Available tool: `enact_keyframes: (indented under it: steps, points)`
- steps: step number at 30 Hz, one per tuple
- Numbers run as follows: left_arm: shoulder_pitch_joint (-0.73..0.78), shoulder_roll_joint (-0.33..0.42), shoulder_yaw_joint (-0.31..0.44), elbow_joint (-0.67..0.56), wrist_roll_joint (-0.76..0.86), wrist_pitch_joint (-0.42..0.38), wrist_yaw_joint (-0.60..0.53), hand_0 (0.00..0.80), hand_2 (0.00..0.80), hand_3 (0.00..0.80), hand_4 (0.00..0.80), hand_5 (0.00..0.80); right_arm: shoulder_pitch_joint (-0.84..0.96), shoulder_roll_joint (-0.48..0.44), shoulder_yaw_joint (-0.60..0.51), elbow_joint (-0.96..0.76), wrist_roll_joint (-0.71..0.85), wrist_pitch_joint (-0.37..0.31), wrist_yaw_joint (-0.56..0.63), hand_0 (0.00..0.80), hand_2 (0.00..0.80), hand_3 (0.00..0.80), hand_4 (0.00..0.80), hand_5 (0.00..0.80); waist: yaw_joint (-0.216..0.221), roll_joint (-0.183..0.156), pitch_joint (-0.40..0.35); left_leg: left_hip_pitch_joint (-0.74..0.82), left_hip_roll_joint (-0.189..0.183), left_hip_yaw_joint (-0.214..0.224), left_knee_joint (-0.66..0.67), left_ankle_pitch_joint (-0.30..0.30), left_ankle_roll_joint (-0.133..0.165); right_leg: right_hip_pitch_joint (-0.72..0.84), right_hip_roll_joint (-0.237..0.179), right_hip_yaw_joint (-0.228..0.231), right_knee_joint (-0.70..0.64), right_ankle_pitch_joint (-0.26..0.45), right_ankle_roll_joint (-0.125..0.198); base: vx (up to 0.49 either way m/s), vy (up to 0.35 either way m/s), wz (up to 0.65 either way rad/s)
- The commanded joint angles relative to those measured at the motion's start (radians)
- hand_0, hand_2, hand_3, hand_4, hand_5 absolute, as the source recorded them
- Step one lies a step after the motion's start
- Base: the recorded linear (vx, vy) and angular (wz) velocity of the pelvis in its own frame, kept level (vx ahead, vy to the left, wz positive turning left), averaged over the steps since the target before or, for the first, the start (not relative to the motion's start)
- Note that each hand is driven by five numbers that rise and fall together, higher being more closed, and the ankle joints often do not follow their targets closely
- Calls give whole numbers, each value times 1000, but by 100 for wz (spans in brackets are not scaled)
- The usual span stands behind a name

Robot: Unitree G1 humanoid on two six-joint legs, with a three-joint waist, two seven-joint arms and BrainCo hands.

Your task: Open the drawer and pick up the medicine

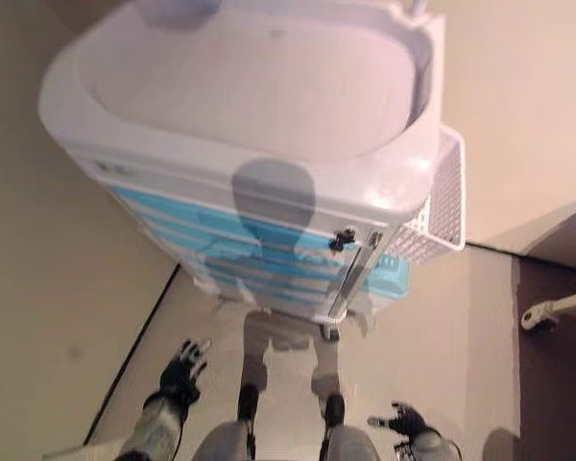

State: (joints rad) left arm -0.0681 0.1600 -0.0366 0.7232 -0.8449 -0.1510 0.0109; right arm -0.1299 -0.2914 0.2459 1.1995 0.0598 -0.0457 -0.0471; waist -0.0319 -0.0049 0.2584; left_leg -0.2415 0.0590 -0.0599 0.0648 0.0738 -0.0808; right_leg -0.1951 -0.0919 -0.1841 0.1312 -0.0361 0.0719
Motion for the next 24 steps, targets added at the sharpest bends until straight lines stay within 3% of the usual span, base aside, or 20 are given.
enact_keyframes:
  steps: [1,5,12,24]
  points:
    - [-31,-1,27,-99,-151,-47,-52,0,0,0,0,0,-7,-22,23,-25,5,-15,-14,0,0,0,0,0,11,-64,23,-73,-104,7,146,-113,70,-96,-40,31,99,-13,20,-89,14,11]
    - [-121,-38,11,-147,-329,-39,-88,0,0,0,0,0,-33,-31,39,-38,5,-10,-13,0,0,0,0,0,7,-76,42,-181,-111,-9,230,-129,71,-190,-52,26,176,-35,15,-79,-10,18]
    - [-292,-48,-38,-203,-447,-58,-100,0,0,0,0,0,-64,-43,55,-48,16,-14,-17,0,0,0,0,0,-8,-87,58,-287,-115,-19,314,-148,68,-291,-63,24,258,-56,12,-53,2,13]
    - [-480,-14,-119,-242,-465,-66,-134,0,0,0,0,0,-95,-60,85,-58,29,-31,1,0,0,0,0,0,-54,-86,41,-364,-101,13,377,-176,70,-384,-51,60,287,-48,19,-15,34,-3]
